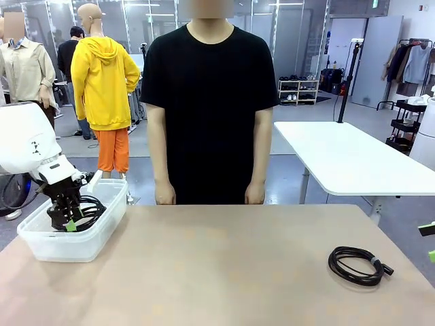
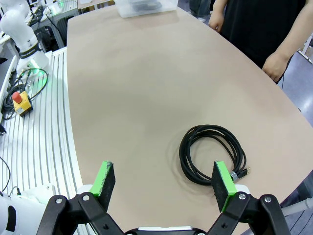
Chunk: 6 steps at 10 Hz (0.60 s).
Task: Organize and store the cables.
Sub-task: Place the USB Extension Cable into the Organizing box.
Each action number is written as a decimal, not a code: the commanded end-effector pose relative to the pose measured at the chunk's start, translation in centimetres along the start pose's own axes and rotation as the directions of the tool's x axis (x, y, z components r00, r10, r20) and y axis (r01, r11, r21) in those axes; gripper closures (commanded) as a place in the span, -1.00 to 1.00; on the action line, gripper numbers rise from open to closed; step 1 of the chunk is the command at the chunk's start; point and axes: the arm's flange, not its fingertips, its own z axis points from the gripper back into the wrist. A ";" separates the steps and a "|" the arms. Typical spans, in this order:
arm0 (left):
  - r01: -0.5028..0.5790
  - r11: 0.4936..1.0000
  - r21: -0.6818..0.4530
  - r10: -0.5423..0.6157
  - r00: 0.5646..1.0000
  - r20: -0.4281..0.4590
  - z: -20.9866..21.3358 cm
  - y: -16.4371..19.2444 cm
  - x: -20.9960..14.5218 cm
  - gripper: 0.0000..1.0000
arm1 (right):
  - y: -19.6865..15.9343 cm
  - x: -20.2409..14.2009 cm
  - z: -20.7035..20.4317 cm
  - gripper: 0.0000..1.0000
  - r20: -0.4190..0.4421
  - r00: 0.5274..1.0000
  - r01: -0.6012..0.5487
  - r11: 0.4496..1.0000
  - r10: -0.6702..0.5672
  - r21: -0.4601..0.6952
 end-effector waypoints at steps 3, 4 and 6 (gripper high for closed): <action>-0.024 1.000 0.019 0.024 1.000 -0.004 1.4 -0.3 -0.2 -1.00 | -0.1 0.2 0.0 -1.00 0.018 1.000 0.007 1.000 -0.007 -0.007; -0.026 0.999 0.025 0.027 1.000 -0.003 1.6 -0.5 -0.3 -0.95 | -0.1 0.2 0.0 -1.00 0.018 1.000 0.007 1.000 -0.007 -0.007; -0.028 0.998 0.048 0.028 1.000 0.002 2.4 -1.4 -0.1 -1.00 | -0.1 0.2 0.0 -1.00 0.018 1.000 0.007 1.000 -0.007 -0.007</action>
